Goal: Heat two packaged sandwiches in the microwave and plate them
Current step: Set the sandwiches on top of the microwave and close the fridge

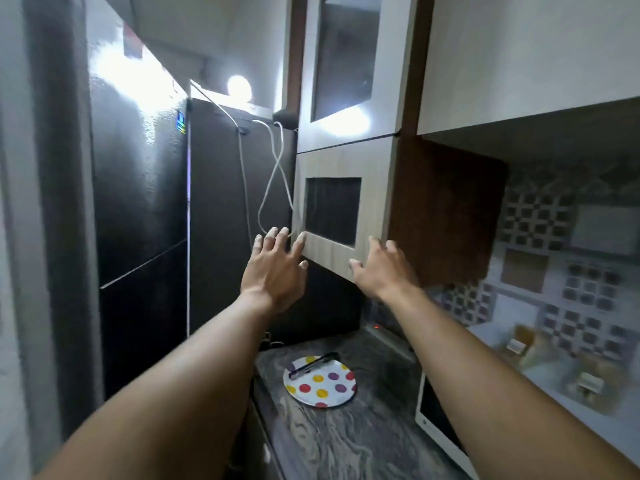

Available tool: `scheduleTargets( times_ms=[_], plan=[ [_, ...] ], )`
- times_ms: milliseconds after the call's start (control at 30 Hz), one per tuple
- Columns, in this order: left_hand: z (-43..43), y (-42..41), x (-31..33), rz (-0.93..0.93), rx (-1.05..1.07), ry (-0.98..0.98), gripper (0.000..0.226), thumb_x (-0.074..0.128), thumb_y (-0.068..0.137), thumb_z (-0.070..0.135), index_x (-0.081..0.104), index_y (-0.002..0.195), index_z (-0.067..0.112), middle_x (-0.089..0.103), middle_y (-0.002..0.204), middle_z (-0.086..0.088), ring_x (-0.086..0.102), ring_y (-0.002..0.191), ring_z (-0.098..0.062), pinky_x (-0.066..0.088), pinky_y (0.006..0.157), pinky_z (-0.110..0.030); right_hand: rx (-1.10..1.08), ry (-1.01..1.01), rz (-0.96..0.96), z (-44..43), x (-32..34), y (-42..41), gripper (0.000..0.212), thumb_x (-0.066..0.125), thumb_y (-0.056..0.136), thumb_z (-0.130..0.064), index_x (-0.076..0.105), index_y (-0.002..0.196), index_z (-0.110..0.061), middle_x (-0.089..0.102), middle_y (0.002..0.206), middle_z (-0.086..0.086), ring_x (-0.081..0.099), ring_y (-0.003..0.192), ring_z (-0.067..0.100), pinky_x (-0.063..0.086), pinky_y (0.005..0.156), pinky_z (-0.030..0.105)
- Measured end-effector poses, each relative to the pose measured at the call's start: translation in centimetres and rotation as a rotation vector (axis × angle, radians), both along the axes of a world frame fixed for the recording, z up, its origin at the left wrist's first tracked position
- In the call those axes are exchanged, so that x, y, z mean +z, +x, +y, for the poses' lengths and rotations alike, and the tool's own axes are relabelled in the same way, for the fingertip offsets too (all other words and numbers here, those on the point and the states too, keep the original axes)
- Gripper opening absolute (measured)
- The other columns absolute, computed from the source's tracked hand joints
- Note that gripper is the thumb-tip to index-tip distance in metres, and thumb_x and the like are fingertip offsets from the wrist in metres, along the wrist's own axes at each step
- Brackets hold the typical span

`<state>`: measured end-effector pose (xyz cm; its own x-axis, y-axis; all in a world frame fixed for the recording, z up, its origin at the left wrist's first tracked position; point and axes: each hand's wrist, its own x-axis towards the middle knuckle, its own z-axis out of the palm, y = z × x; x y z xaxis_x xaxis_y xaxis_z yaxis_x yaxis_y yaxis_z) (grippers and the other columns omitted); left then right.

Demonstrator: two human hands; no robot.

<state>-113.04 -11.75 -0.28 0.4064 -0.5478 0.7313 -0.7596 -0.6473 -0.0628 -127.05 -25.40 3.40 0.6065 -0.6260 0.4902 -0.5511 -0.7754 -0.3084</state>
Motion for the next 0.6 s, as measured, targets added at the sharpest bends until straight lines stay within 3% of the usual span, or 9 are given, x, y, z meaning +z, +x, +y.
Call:
scheduleTargets(
  times_ms=[233, 400, 467, 600],
  plan=[
    [8.6, 5.8, 0.9, -0.06, 0.265, -0.007, 0.06, 0.038, 0.097, 0.042, 0.025, 0.153, 0.024, 0.027, 0.155, -0.014, 0.019, 0.146, -0.035, 0.015, 0.118, -0.054, 0.26, 0.008, -0.05, 6.2, 0.5, 8.4, 0.066, 0.051, 0.097, -0.048, 0.032, 0.152, -0.017, 0.04, 0.148, 0.016, 0.041, 0.135, 0.035, 0.039, 0.105, 0.046],
    [13.7, 8.4, 0.8, -0.114, 0.397, -0.036, 0.064, 0.043, 0.092, 0.037, 0.029, 0.152, 0.019, 0.026, 0.155, -0.02, 0.016, 0.146, -0.04, 0.012, 0.118, -0.059, 0.39, 0.047, -0.036, 9.5, -0.5, 13.4, 0.069, 0.049, 0.098, -0.049, 0.025, 0.155, -0.018, 0.033, 0.154, 0.015, 0.032, 0.143, 0.034, 0.035, 0.112, 0.05],
    [15.9, 9.6, 0.7, -0.099, 0.465, -0.044, 0.067, 0.042, 0.093, 0.036, 0.023, 0.155, 0.019, 0.016, 0.159, -0.021, 0.005, 0.149, -0.04, 0.006, 0.119, -0.059, 0.462, 0.041, -0.024, 11.2, -0.7, 15.5, 0.07, 0.048, 0.099, -0.05, 0.022, 0.156, -0.019, 0.03, 0.156, 0.016, 0.028, 0.146, 0.034, 0.031, 0.114, 0.051],
    [19.6, 12.0, 0.7, -0.087, 0.599, -0.082, 0.074, 0.035, 0.097, 0.035, -0.007, 0.156, 0.022, -0.022, 0.16, -0.015, -0.023, 0.146, -0.036, -0.011, 0.118, -0.056, 0.596, 0.038, -0.018, 14.2, -0.3, 19.7, 0.073, 0.044, 0.1, -0.052, 0.013, 0.159, -0.022, 0.019, 0.162, 0.016, 0.019, 0.15, 0.031, 0.026, 0.117, 0.052]
  ],
)
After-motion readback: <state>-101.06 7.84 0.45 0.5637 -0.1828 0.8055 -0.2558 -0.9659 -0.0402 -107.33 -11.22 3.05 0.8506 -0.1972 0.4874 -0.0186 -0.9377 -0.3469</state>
